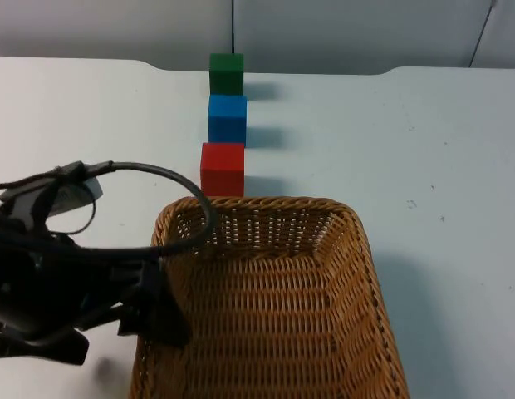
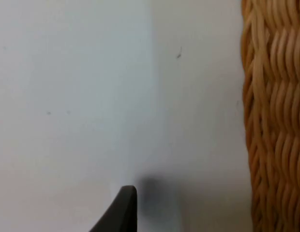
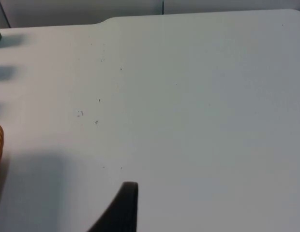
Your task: Pick up the basket with the left hand and place the blue cube into the basket with the right hand.
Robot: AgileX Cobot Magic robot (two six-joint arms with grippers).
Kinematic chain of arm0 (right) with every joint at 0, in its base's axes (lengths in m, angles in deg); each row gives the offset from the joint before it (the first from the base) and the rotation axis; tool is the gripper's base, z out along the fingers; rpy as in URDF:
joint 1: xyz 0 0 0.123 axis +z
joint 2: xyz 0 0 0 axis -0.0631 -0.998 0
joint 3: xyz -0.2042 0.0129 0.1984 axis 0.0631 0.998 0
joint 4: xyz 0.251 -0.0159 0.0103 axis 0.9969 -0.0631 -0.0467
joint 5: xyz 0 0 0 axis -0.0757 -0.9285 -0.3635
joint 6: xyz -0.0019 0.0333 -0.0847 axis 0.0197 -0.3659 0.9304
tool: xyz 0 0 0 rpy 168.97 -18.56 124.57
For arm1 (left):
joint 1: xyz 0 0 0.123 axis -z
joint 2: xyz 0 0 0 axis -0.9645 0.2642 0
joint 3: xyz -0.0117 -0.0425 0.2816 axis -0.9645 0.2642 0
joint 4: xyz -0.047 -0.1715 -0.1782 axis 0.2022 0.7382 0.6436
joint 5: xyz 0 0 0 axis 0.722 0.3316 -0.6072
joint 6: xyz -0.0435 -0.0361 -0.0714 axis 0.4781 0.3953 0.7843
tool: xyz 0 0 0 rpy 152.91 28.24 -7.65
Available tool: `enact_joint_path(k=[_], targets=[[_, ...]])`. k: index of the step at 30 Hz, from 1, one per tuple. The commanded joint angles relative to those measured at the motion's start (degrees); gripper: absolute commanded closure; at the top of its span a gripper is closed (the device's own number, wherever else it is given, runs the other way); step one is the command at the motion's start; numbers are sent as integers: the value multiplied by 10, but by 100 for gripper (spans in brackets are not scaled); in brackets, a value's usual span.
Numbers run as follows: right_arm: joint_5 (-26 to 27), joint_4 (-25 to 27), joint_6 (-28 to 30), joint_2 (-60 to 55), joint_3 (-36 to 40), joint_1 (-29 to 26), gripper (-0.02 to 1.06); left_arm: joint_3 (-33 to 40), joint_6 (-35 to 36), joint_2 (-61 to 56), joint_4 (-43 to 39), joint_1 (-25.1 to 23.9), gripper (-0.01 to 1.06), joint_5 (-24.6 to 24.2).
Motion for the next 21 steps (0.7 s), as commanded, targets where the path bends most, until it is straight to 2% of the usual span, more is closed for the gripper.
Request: enact_joint_path(k=[1,5,21], targets=[[4,-5,0,2,5,-4,0,4,-22,-1,50,43,1,37],[4,-5,0,2,5,-4,0,4,-23,-1,64,62,1,61],[4,-5,0,2,5,-4,0,4,-22,-1,65,63,1,47]])
